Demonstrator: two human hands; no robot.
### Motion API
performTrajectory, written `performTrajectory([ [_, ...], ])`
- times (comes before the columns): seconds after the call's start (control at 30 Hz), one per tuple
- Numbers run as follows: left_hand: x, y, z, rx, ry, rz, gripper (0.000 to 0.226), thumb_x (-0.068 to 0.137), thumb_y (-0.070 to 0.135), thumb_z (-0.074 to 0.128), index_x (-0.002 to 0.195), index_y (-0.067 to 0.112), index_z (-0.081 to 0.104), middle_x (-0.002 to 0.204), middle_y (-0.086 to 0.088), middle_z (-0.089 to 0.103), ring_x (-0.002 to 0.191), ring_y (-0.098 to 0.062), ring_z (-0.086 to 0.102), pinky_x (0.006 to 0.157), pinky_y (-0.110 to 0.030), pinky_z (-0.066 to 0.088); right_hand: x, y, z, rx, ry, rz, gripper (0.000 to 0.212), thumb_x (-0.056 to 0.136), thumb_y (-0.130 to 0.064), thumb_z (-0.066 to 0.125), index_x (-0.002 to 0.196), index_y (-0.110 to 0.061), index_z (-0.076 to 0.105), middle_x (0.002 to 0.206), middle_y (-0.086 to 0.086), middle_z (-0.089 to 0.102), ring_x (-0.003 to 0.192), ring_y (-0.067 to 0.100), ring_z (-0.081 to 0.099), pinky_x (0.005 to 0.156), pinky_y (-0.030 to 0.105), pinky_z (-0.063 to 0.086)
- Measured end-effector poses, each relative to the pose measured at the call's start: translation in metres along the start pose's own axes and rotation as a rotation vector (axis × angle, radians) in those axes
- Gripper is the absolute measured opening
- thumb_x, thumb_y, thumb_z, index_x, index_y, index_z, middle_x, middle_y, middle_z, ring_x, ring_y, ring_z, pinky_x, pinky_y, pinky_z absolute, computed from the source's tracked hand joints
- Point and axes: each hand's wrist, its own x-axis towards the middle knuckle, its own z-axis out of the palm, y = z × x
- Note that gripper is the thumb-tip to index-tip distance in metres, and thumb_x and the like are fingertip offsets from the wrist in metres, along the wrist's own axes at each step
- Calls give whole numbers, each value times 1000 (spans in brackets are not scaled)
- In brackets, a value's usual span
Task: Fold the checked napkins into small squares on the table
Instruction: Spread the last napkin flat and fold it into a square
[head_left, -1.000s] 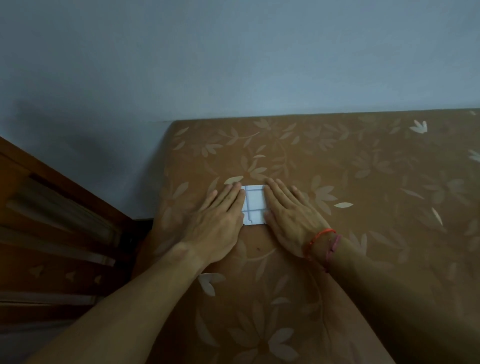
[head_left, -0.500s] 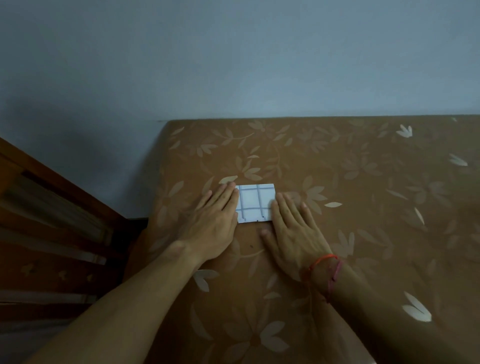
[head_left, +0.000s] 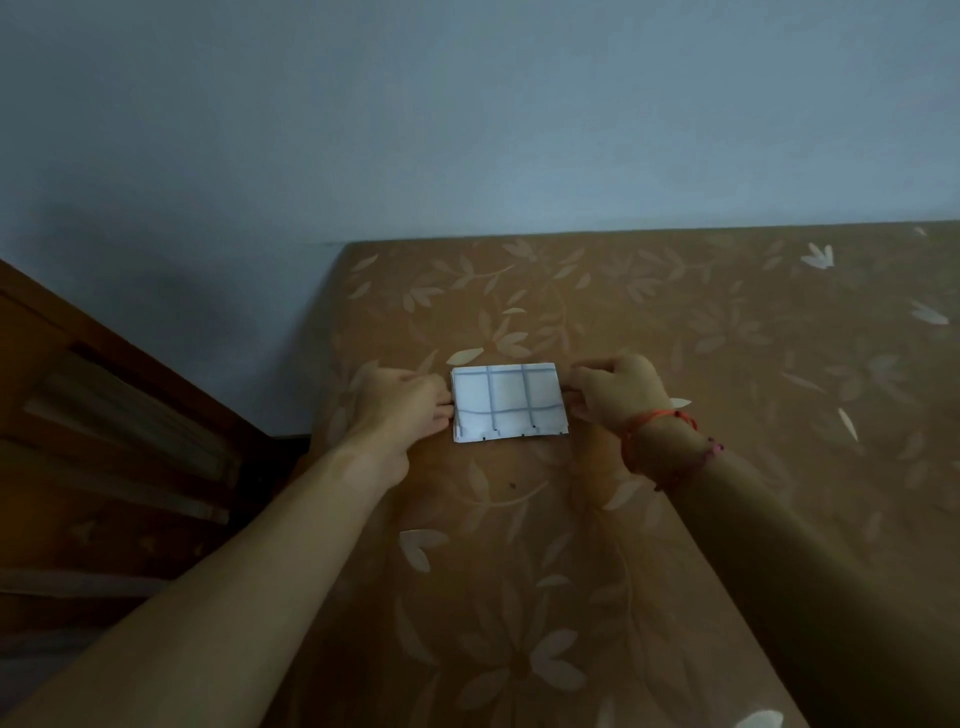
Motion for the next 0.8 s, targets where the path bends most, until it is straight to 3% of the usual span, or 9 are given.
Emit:
performTrajectory([
  [0.17, -6, 1, 3, -52, -22, -41, 22, 92, 4, 54, 113, 2, 60, 99, -10, 68, 91, -19, 67, 79, -28, 55, 6, 0, 2, 103, -10, 79, 20, 88, -12, 59, 70, -9, 68, 91, 21, 71, 89, 35, 68, 85, 49, 56],
  [0.23, -9, 1, 3, -59, -26, -32, 20, 92, 2, 54, 111, 7, 59, 99, -9, 66, 92, -18, 66, 79, -27, 54, 8, -1, 1, 121, -5, 80, 20, 87, -12, 59, 70, -10, 69, 91, 21, 72, 89, 36, 68, 84, 51, 56],
  [0.43, -8, 3, 4, -69, -27, -11, 26, 93, 1, 53, 118, -2, 58, 105, -10, 65, 96, -18, 65, 84, -27, 53, -4, 7, 2, 91, 0, 22, 22, 90, -11, 54, 73, -19, 67, 74, 3, 67, 85, 26, 67, 86, 46, 56],
  [0.6, -10, -2, 4, -63, -25, -7, 23, 93, 1, 53, 114, -2, 62, 106, -13, 67, 94, -18, 66, 85, -28, 54, -2, 4, 1, 84, 19, 7, 31, 90, -12, 54, 62, -21, 64, 75, 5, 67, 85, 29, 66, 85, 44, 56],
  [0.7, -9, -1, 4, -72, -30, -2, 25, 93, 0, 52, 116, -3, 61, 104, -11, 65, 94, -18, 65, 84, -27, 54, -2, 8, 3, 65, 17, -1, 24, 89, -12, 53, 74, -12, 72, 70, 6, 64, 72, 21, 59, 75, 37, 53],
  [0.8, -8, -1, 2, -71, -39, 1, 24, 94, 1, 52, 116, -2, 61, 98, -7, 65, 91, -15, 66, 80, -24, 53, -1, 12, 5, 53, 27, -1, 23, 88, -12, 54, 81, 0, 71, 72, 11, 62, 69, 21, 56, 74, 41, 53],
])
